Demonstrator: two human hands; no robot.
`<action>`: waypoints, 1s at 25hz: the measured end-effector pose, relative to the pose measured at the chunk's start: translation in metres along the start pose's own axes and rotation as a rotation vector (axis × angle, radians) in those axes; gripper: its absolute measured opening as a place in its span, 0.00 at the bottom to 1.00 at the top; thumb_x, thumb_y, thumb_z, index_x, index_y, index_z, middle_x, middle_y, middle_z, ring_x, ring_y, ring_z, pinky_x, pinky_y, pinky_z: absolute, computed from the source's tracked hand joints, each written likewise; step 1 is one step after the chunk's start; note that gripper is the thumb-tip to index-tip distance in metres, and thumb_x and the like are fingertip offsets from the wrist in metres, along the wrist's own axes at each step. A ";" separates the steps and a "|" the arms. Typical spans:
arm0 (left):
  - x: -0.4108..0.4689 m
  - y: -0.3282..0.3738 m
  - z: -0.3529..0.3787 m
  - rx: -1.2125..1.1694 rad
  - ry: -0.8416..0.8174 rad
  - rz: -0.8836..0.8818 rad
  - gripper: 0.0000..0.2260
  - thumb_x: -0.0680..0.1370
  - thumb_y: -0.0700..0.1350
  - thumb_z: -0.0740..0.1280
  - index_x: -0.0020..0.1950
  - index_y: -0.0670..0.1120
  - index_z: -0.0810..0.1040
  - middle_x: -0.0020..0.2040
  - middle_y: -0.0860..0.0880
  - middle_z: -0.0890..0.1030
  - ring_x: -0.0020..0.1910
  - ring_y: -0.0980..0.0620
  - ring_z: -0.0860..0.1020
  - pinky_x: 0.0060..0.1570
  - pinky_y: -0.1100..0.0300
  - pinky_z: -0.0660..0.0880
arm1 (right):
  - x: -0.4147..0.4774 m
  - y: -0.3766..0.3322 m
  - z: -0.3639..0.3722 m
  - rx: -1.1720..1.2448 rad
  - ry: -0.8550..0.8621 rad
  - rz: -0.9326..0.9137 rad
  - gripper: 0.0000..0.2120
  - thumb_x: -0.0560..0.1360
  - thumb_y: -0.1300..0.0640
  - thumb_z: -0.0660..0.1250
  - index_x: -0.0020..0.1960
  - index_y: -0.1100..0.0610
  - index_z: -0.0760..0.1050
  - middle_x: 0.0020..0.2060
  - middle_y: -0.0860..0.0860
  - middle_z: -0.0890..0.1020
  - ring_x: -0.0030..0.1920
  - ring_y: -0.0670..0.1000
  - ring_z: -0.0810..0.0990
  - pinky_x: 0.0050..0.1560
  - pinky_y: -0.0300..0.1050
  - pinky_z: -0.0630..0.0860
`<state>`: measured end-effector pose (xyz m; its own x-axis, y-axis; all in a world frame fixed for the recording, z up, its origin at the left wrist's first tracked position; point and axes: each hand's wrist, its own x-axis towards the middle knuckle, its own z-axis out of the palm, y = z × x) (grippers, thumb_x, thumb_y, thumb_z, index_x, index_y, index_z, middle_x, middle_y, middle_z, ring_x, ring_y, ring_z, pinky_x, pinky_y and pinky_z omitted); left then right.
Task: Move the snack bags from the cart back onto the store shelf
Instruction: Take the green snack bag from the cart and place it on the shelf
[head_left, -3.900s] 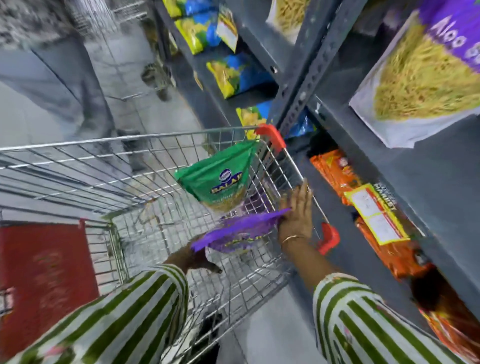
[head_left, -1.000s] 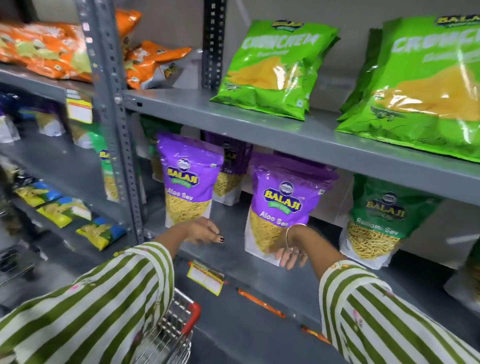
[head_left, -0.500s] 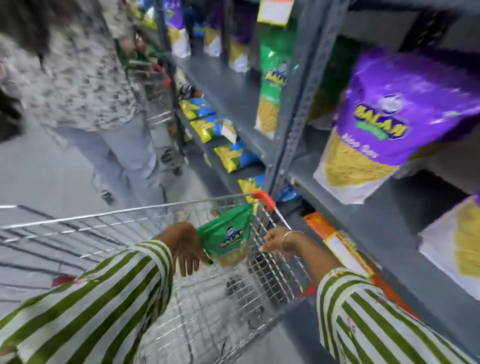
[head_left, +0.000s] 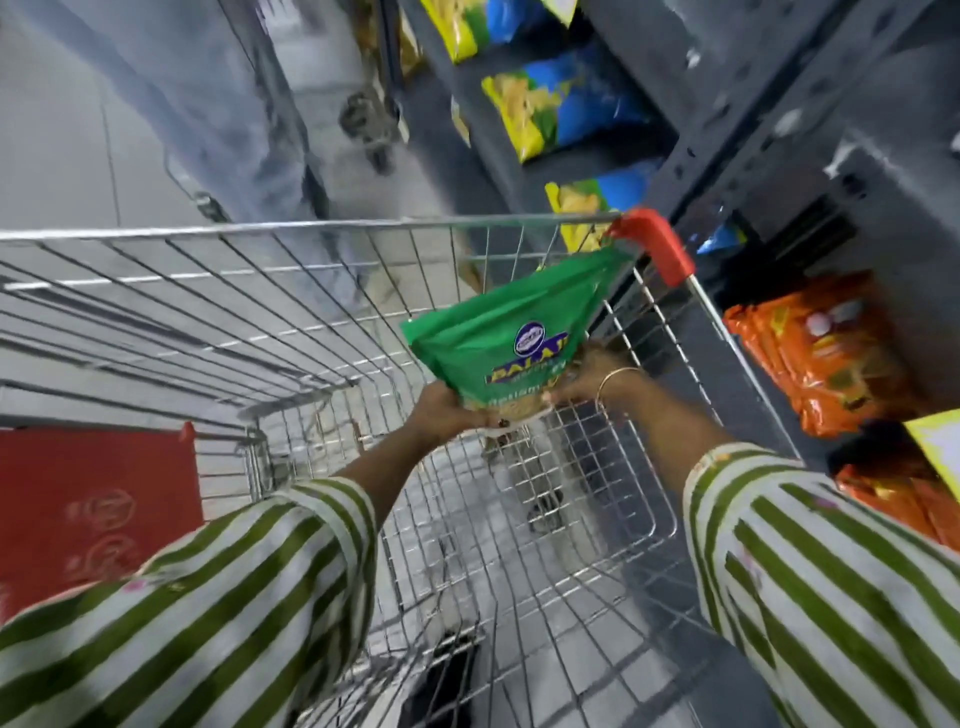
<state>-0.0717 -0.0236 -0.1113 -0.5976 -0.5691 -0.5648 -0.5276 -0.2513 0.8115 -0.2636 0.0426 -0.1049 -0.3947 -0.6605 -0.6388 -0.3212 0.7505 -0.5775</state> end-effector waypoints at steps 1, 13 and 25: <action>0.002 -0.004 0.002 -0.072 0.057 0.010 0.28 0.65 0.31 0.73 0.64 0.35 0.71 0.62 0.39 0.77 0.57 0.49 0.75 0.51 0.68 0.72 | -0.001 -0.002 0.000 -0.002 0.016 -0.009 0.36 0.62 0.67 0.76 0.66 0.66 0.65 0.64 0.61 0.74 0.65 0.59 0.72 0.69 0.50 0.67; -0.085 0.113 -0.031 0.224 -0.063 0.238 0.28 0.64 0.37 0.75 0.63 0.39 0.74 0.54 0.49 0.79 0.54 0.53 0.75 0.62 0.57 0.72 | -0.117 -0.042 -0.039 0.239 0.227 -0.148 0.41 0.56 0.64 0.80 0.65 0.62 0.66 0.58 0.56 0.79 0.59 0.53 0.76 0.66 0.50 0.71; -0.252 0.329 0.064 0.605 -0.329 0.649 0.15 0.66 0.36 0.75 0.47 0.51 0.77 0.36 0.61 0.85 0.38 0.59 0.81 0.33 0.77 0.74 | -0.425 -0.051 -0.189 0.261 0.609 -0.354 0.26 0.63 0.64 0.77 0.59 0.62 0.74 0.54 0.49 0.79 0.50 0.45 0.73 0.35 0.22 0.70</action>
<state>-0.1335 0.0870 0.2881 -0.9761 -0.1821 -0.1190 -0.2002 0.5385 0.8185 -0.2425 0.2895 0.2918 -0.7363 -0.6754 -0.0421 -0.3327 0.4156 -0.8465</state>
